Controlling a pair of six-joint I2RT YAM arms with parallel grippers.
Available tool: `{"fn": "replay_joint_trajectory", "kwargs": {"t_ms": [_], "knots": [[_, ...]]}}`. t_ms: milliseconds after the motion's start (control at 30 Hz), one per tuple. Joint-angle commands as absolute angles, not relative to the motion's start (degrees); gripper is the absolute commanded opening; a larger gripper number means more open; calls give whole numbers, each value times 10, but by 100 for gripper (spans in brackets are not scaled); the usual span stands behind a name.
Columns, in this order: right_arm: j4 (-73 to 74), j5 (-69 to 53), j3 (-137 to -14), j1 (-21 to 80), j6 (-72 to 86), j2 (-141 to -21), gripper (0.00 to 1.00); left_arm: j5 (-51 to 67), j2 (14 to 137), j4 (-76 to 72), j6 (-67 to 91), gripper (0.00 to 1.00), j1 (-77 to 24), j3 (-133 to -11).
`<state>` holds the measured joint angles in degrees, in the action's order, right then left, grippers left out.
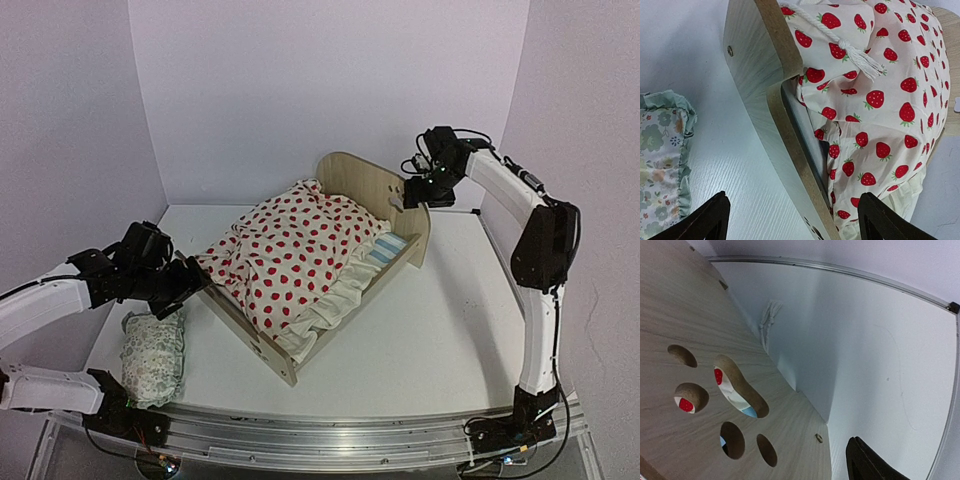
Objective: Set up the pet bed
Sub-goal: Rotate the bed frame with half of the mattress attached at the center of the board.
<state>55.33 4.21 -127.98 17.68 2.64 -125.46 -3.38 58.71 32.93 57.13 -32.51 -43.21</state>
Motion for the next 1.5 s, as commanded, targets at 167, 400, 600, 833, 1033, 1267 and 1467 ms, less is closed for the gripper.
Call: {"fn": "replay_joint_trajectory", "kwargs": {"t_ms": [167,400,600,833,1033,1267,1467], "knots": [[549,-85,-1245,176,-17,-1237,28,-45,726,163,516,87,-323,-446],[552,-26,-1147,176,52,-1164,18,-56,866,118,425,86,-320,-538],[564,58,-1001,177,164,-1047,17,-63,954,99,351,86,-307,-618],[589,38,-836,176,273,-912,15,-39,1031,101,300,85,-281,-694],[596,38,-801,177,294,-855,48,-48,1040,116,243,85,-274,-732],[638,93,-906,176,240,-878,73,-50,1013,131,146,85,-274,-754],[675,130,-986,177,219,-882,82,-14,973,186,8,80,-274,-787]]}}
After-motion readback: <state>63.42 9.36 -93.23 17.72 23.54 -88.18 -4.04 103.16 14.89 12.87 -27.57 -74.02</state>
